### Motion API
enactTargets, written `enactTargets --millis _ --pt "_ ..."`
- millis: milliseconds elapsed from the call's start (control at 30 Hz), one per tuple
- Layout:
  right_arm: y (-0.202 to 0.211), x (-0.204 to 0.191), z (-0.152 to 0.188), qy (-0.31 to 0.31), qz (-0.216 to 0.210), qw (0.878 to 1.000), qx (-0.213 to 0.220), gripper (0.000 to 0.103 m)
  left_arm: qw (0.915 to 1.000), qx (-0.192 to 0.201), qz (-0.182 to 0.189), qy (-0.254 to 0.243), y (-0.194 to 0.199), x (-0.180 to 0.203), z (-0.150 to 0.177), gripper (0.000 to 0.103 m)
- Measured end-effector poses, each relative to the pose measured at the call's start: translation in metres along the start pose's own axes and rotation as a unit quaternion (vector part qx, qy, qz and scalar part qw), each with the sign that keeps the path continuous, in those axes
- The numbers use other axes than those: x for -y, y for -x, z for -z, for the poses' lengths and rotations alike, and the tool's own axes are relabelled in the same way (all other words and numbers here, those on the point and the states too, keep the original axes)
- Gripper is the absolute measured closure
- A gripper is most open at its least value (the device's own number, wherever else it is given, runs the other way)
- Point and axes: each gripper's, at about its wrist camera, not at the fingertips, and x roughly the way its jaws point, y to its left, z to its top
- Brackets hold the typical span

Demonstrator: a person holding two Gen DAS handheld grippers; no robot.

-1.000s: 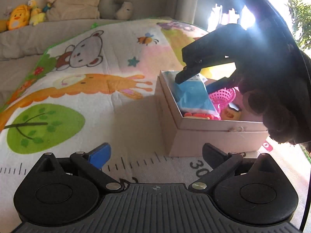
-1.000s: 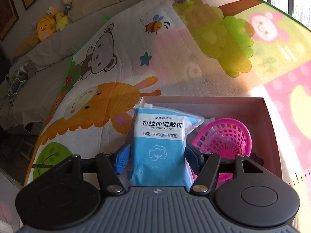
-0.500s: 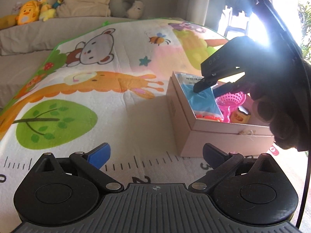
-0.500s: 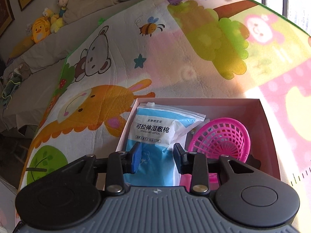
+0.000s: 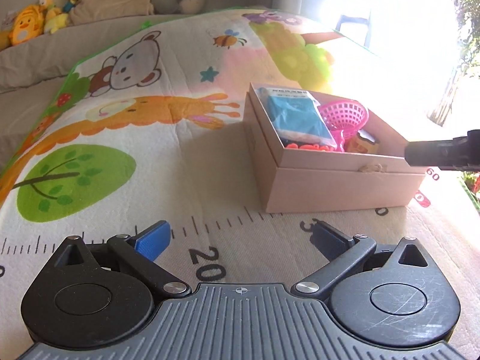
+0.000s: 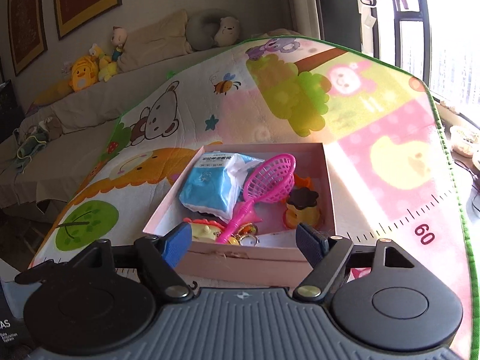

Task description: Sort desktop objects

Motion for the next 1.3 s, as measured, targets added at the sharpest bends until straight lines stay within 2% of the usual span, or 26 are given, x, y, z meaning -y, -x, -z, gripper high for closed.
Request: enactTargets --millis 133,200,267,333,467,567,667,833,933,1300 --pt "-0.004 0.011 0.035 0.002 0.025 0.999 -0.033 0.017 0.9991 -0.031 -0.029 -0.010 0.004 0.011 0.013 0.000" --pt "-0.008 0.019 0.046 -0.020 0.017 0.998 -0.051 0.016 0.9984 -0.031 -0.045 -0.012 0.008 0.015 0.021 0.000" --pt "-0.010 0.026 0.052 -0.046 0.009 0.997 -0.061 0.012 0.9972 -0.034 -0.066 -0.015 0.011 0.018 0.026 0.000" --pt "-0.013 0.026 0.062 -0.057 0.017 0.996 -0.067 0.003 0.9966 -0.032 -0.075 -0.006 0.014 0.017 0.028 0.000" --pt "-0.015 0.001 0.079 0.028 0.051 0.997 -0.055 0.000 0.9963 -0.028 -0.081 -0.003 0.015 0.017 0.029 0.000" --pt "-0.020 -0.004 0.073 0.054 0.062 0.995 -0.057 0.000 0.9959 -0.028 -0.086 -0.005 0.014 0.019 0.028 0.000" --pt "-0.032 0.001 0.064 0.070 0.092 0.992 -0.049 0.000 0.9956 -0.029 -0.090 -0.003 0.012 0.021 0.027 0.000" --pt "-0.043 0.018 0.057 0.052 0.058 0.995 -0.056 0.000 0.9954 -0.029 -0.091 -0.004 0.004 0.026 0.022 0.000" --pt "-0.041 0.023 0.061 0.057 0.044 0.997 -0.038 0.000 0.9956 -0.028 -0.089 -0.007 -0.001 0.031 0.019 0.000" --pt "-0.041 0.022 0.064 0.061 0.043 0.997 -0.029 0.000 0.9965 -0.027 -0.080 -0.004 -0.002 0.029 0.019 0.000"
